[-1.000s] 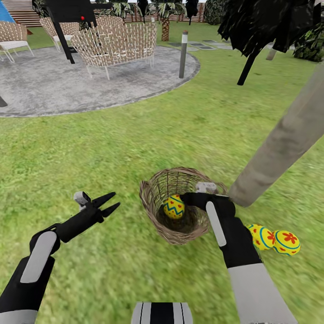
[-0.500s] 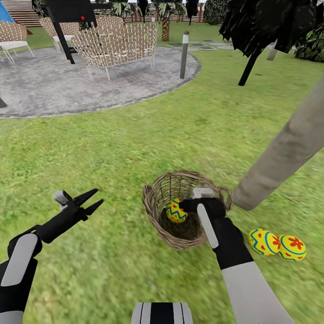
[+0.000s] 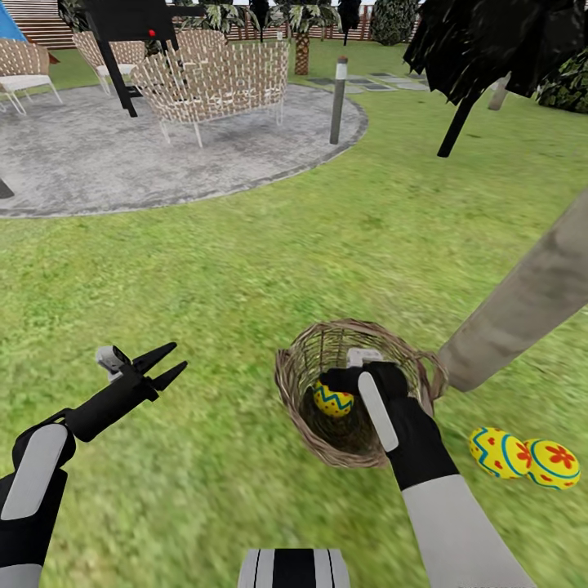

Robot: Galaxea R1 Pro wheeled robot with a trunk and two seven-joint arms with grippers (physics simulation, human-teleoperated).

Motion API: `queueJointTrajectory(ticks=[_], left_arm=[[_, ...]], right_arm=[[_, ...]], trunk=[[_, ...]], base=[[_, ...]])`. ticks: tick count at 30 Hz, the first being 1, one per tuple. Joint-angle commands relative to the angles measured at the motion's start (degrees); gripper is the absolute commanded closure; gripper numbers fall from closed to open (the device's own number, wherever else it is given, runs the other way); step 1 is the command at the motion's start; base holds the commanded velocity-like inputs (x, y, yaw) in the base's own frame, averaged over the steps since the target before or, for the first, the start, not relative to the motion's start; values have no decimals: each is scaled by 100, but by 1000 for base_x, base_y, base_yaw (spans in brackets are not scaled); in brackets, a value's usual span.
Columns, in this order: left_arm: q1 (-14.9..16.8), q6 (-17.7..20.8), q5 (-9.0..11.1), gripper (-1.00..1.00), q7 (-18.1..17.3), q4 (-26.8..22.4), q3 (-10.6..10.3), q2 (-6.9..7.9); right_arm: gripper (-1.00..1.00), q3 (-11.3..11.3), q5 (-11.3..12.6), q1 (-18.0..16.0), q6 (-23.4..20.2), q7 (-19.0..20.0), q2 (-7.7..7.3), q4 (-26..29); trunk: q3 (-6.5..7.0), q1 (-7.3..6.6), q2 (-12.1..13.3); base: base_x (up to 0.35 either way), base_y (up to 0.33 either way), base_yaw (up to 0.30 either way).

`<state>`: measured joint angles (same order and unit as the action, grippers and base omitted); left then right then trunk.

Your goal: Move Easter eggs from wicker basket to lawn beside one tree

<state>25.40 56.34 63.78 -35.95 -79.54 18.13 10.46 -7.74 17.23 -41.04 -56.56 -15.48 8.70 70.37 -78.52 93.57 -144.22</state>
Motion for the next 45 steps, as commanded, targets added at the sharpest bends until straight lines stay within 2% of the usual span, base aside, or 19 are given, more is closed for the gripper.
queueJointTrajectory(ticks=[1, 5, 10, 18, 24, 29, 37, 41, 45], left_arm=[[0, 0, -2, -100, 0, 0, 2, 0], [0, 0, -6, -100, 0, 0, 1, 0], [0, 0, -6, -100, 0, 0, -2, 0], [0, 0, -36, -100, 5, 0, -2, -7], [0, -1, -41, -100, 6, -5, -2, -1], [0, -1, -41, -100, 6, -4, -2, 0], [0, -9, -41, -100, 9, 0, -2, -6], [0, -13, -49, -100, 15, 6, -7, -10], [0, -17, -63, -100, 18, 14, -11, -17]], right_arm=[[-100, 3, 1, 0, 2, -4, -2, -12], [-100, 74, 6, 6, 4, -92, 0, -110], [-100, 89, 9, 9, 24, -692, 23, -221], [-100, 92, 9, 9, 59, -1184, 26, -297], [-100, 89, 9, 9, 192, -1235, 26, -352], [-100, 81, 15, 5, 495, -1238, 27, -364], [-100, 56, 0, -20, 659, -1214, 34, -336], [-100, 51, 7, -114, 904, -1209, 31, -445], [-100, 45, 2, -478, 1059, -1192, 24, -1012]], trunk=[[0, 0, 0], [0, 0, 0], [0, 0, 0], [-22, 3, -1], [-155, 18, -9], [-266, 31, -16], [-443, 52, -27], [-532, 62, -32], [-554, 64, -33]], base=[[147, 144, 0], [163, 156, 0], [24, 23, 0], [1, 1, 0], [0, 0, 0], [0, 0, 0], [0, 0, 0], [0, 0, 0], [0, 0, 0]])
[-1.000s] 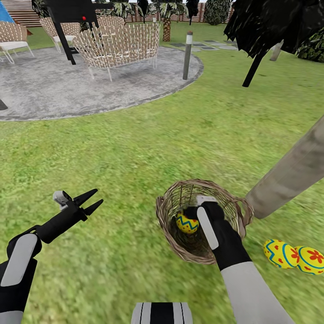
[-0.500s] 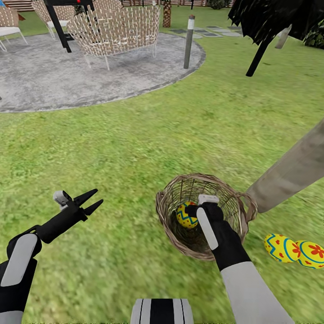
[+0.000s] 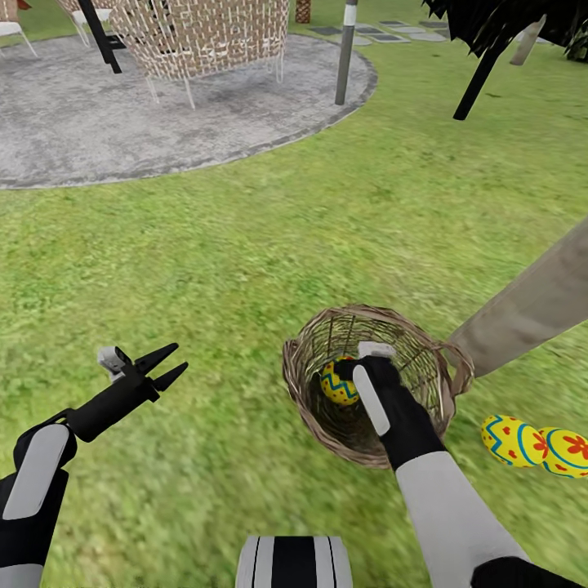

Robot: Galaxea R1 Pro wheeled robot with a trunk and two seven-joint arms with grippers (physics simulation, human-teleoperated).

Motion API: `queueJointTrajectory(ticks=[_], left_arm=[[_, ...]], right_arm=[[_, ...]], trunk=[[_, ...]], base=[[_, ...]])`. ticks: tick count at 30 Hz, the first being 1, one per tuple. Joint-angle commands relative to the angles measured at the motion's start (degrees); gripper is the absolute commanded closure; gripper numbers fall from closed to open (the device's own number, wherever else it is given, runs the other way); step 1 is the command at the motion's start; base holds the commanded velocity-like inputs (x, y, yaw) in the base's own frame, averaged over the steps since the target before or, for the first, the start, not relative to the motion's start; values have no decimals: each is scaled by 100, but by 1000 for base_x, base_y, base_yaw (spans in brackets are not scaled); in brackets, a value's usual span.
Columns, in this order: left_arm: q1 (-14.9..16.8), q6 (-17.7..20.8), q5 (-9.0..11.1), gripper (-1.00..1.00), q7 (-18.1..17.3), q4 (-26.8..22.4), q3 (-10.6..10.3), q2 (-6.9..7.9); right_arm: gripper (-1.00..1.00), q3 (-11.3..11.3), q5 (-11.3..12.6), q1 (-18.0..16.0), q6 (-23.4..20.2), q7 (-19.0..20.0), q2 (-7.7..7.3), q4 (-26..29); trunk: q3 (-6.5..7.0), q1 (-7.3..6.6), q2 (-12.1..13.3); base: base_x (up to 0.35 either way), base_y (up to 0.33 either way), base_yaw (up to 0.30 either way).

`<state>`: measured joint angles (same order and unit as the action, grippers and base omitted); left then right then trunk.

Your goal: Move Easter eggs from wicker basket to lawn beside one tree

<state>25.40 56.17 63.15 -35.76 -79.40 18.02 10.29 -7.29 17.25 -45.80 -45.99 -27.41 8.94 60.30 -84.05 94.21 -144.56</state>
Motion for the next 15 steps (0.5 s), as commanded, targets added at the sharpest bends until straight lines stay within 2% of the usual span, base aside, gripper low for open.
queueJointTrajectory(ticks=[1, 5, 15], left_arm=[[0, 0, -1, -100, 1, 1, 0, 0], [0, 0, -1, -100, 5, 3, 0, -1], [0, -6, 4, -100, 8, 3, 0, -1]], right_arm=[[-100, 0, 0, -62, 81, 3, -5, -121], [-100, -1, -2, -217, 358, 7, -29, -400], [-100, 8, -19, -254, 406, 7, -33, -415]], trunk=[[0, 0, 0], [-22, 3, -1], [-199, 23, -12]], base=[[0, 0, 0], [0, 0, 0], [0, 0, 0]])
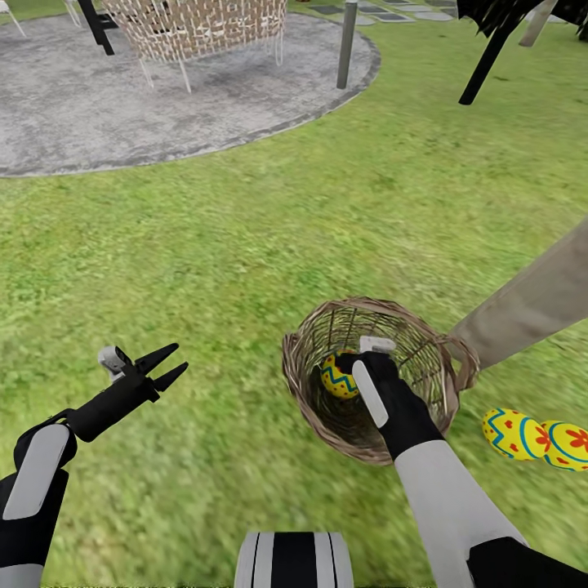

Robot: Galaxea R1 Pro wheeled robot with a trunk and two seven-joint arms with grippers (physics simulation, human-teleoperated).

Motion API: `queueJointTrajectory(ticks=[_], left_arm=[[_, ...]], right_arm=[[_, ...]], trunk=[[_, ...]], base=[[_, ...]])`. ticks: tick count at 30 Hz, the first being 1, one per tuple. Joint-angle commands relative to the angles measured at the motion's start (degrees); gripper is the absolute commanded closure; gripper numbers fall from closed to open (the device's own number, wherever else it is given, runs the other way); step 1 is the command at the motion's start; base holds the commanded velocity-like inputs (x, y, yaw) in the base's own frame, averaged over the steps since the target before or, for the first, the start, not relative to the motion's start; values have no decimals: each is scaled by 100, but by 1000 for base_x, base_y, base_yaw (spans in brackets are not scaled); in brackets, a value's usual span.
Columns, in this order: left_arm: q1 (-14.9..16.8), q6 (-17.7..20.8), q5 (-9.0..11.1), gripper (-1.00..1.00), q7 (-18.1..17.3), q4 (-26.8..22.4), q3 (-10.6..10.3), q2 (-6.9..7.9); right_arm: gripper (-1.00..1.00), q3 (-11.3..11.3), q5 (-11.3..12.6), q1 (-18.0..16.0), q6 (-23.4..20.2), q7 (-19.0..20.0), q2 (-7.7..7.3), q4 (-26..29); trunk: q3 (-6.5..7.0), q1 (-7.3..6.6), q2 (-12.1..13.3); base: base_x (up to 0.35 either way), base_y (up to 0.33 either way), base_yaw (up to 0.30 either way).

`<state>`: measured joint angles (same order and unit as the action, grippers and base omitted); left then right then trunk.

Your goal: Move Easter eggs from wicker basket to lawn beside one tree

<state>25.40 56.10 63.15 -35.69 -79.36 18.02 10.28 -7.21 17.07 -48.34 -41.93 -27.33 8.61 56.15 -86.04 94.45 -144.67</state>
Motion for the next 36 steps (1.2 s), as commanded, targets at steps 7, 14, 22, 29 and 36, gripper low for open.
queueJointTrajectory(ticks=[7, 14, 22, 29, 36], left_arm=[[0, 1, 4, -100, -1, 0, 0, 0], [0, -1, 4, -100, -2, 0, 0, 0], [0, -2, 4, -100, 0, 0, 0, 0], [0, -2, -1, -100, 0, 0, -6, 0], [0, -2, -5, -100, 0, 0, -9, 0]], right_arm=[[-100, 0, -1, -13, -8, 0, 0, 45], [-100, -2, 9, -82, -17, 20, 9, 50], [-100, -10, 21, -275, -52, 35, 9, 13], [-100, -42, 25, -327, -68, 35, 23, -6], [-100, -44, 33, -408, -77, 43, 26, -134]], trunk=[[-156, 18, -10], [-244, 28, -15], [-311, 36, -19], [-400, 46, -24], [-488, 56, -30]], base=[[0, 0, 0], [0, 0, 0], [0, 0, 0], [0, 0, 0], [0, 0, 0]])
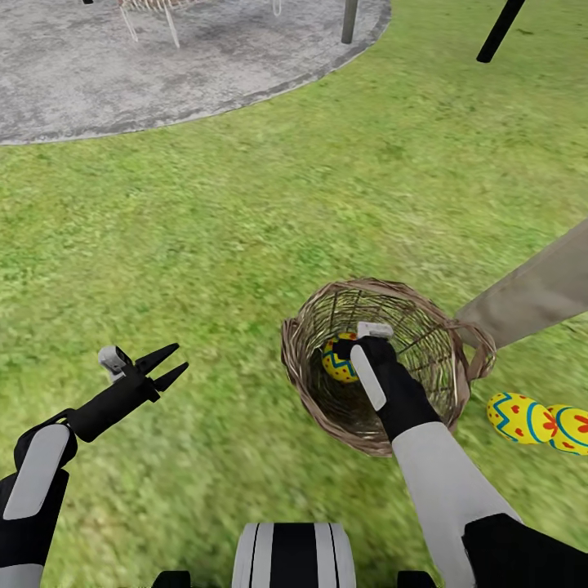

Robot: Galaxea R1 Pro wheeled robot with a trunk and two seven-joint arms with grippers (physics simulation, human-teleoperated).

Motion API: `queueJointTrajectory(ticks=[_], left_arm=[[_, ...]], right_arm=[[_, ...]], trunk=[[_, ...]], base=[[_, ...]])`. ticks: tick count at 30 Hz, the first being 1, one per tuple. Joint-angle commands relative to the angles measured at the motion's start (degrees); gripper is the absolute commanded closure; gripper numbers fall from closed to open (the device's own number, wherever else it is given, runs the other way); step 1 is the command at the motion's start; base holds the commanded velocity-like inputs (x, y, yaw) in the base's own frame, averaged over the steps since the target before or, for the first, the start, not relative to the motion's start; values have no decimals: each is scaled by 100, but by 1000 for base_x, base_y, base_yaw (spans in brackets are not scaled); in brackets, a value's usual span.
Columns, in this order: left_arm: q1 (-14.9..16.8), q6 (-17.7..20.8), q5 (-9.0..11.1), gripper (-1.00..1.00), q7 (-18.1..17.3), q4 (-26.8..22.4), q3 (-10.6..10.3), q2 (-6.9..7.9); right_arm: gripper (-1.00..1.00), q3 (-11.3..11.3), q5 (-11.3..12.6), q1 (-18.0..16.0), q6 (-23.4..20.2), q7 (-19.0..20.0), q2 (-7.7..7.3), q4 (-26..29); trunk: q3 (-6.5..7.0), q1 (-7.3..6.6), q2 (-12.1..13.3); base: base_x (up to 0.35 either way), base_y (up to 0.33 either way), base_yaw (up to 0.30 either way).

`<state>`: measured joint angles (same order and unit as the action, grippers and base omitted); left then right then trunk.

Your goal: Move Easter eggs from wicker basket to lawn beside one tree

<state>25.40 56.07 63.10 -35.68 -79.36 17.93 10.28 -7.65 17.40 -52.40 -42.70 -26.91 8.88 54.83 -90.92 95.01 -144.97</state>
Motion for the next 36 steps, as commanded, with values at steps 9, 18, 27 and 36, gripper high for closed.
queueJointTrajectory(ticks=[9, 18, 27, 36], left_arm=[[0, -4, 0, -100, 1, 2, 0, 0], [0, -9, 0, -100, 1, 7, 0, 0], [0, -9, 0, -100, 0, 8, -2, -3], [0, -9, 4, -100, -7, 8, -3, -9]], right_arm=[[-100, 8, -23, -172, 13, 288, -15, -322], [-100, 8, -26, -174, 51, 397, -26, -332], [-100, 16, -43, -174, 59, 387, -26, -321], [-100, 9, -43, -173, 64, 392, -26, -298]], trunk=[[-67, 8, -4], [-222, 26, -13], [-332, 39, -20], [-377, 44, -23]], base=[[0, 0, 0], [0, 0, 0], [0, 0, 0], [0, 0, 0]])
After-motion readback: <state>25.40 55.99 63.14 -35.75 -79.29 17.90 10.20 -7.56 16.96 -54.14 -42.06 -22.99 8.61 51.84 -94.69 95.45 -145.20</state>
